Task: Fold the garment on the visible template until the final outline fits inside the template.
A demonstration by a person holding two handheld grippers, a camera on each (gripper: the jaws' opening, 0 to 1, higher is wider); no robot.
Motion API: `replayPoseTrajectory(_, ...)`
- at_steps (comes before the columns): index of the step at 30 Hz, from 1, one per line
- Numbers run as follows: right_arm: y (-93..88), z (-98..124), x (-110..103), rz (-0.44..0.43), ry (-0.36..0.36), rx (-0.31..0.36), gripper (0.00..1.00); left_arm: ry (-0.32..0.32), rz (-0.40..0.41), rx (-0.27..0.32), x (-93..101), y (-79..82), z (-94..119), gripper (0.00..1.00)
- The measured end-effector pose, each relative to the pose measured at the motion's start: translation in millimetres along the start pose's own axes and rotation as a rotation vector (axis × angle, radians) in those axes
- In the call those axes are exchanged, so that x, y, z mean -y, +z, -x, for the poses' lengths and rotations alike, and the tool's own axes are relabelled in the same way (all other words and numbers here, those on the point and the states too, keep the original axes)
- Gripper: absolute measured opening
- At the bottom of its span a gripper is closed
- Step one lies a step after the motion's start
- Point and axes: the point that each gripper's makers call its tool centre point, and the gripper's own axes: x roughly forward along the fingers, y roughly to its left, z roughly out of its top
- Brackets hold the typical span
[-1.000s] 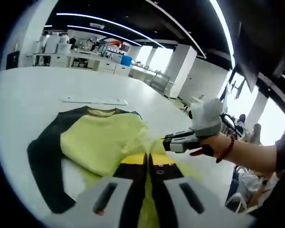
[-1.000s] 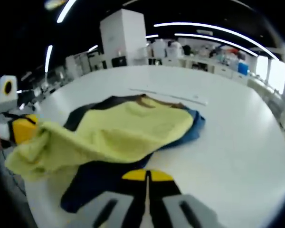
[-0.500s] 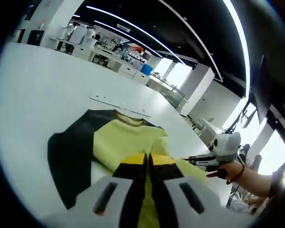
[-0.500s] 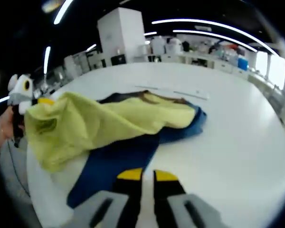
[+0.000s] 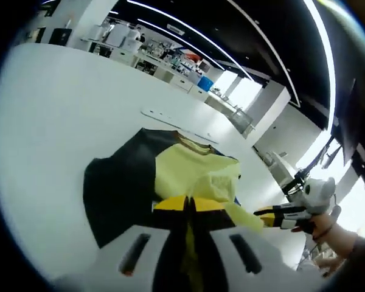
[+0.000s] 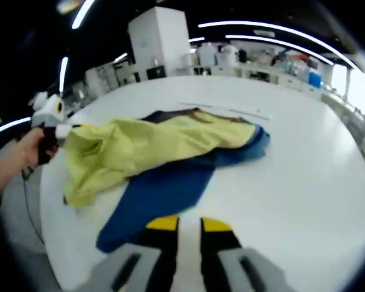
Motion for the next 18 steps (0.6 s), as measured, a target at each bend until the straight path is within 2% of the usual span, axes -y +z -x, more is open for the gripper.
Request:
replayPoseTrajectory(4, -3.1, 0, 0, -0.001, 0.000, -0.002, 0.08, 0.057, -0.027, -0.024, -15.8, -3.8, 1, 0.00)
replayPoseTrajectory(7, -5.1, 0, -3, 0.001, 0.001, -0.004, 0.08, 0.064, -0.017, -0.021, -22.2, -2.7, 2, 0.00)
replayPoseTrajectory(14, -5.4, 1, -10, 0.008, 0.010, -0.005, 0.09, 0.068, -0.077, 0.017, -24.1, 10.2, 11, 0.00)
replayPoseTrajectory(18, -5.8, 3, -15, 0.018, 0.021, -0.001, 0.11, 0.052, -0.156, 0.037, -14.9, 20.3, 19, 0.07)
